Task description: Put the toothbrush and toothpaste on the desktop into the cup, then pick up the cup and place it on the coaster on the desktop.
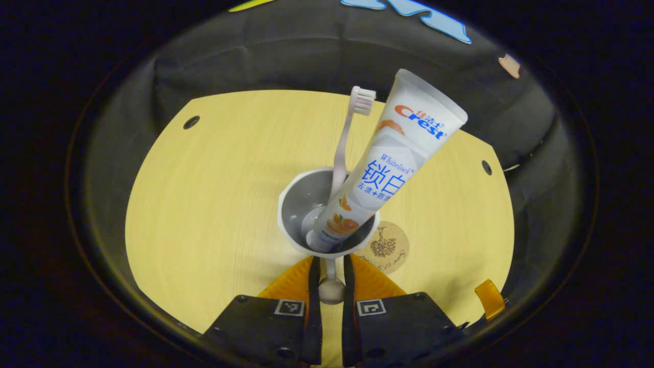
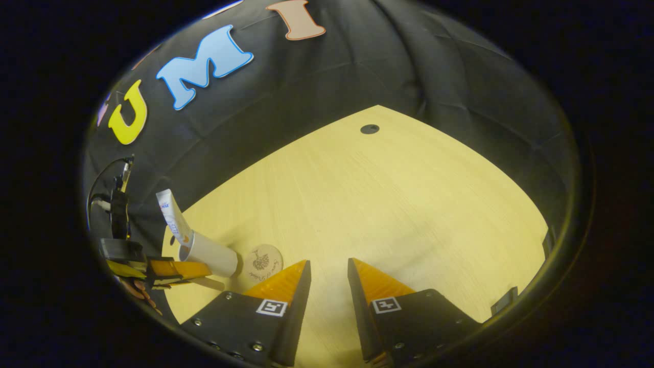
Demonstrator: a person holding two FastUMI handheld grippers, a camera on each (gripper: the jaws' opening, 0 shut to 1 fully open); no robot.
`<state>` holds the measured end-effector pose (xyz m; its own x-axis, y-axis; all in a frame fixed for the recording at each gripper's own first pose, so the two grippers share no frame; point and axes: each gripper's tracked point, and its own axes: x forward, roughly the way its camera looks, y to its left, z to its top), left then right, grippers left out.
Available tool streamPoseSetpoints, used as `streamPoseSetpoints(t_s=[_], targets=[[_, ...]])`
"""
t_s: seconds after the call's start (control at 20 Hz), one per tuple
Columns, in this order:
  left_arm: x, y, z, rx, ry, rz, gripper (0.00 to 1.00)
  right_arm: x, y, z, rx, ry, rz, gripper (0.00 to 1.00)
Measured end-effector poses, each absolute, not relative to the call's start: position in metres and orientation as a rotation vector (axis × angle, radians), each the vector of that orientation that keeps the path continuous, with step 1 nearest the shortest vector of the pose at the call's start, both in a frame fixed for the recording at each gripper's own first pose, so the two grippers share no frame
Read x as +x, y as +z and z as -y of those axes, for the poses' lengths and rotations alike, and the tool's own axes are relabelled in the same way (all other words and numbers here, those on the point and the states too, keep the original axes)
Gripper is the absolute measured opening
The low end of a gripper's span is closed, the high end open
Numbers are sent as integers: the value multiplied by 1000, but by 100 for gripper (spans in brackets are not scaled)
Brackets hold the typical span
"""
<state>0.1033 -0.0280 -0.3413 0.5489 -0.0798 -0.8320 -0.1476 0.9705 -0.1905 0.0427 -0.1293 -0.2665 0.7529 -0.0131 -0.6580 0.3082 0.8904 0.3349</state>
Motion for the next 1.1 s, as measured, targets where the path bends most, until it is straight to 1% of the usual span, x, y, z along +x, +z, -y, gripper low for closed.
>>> streamPoseSetpoints(t_s=[0.1, 0.15, 0.2, 0.4, 0.45, 0.5, 0.55, 0.6, 0.65, 0.9, 0.95, 1.05, 1.1], targets=[[98, -335, 37, -227, 10, -988, 23, 41, -266, 132, 451, -189, -698, 46], [97, -334, 46, -220, -7, -986, 23, 40, -266, 134, 455, -191, -697, 43], [95, -333, 55, -216, -24, -987, 23, 38, -265, 135, 458, -194, -696, 46], [87, -339, 85, -173, -76, -995, 23, 34, -265, 139, 466, -204, -690, 46], [88, -342, 91, -161, -87, -994, 22, 31, -264, 140, 469, -208, -688, 43], [87, -344, 96, -151, -100, -996, 23, 30, -264, 142, 471, -213, -688, 46], [87, -348, 101, -145, -109, -999, 23, 29, -266, 145, 473, -221, -687, 43], [87, -350, 103, -141, -113, -1002, 23, 26, -265, 147, 476, -230, -686, 43], [86, -352, 105, -138, -117, -1003, 23, 23, -265, 151, 482, -239, -685, 46], [86, -368, 100, -135, -122, -1005, 22, 16, -267, 167, 510, -280, -680, 46], [87, -373, 99, -145, -118, -1009, 23, 15, -266, 168, 510, -282, -680, 43], [84, -376, 98, -143, -110, -992, 23, 13, -266, 169, 510, -283, -680, 43], [83, -380, 98, -130, -111, -986, 23, 13, -266, 169, 510, -283, -681, 46]])
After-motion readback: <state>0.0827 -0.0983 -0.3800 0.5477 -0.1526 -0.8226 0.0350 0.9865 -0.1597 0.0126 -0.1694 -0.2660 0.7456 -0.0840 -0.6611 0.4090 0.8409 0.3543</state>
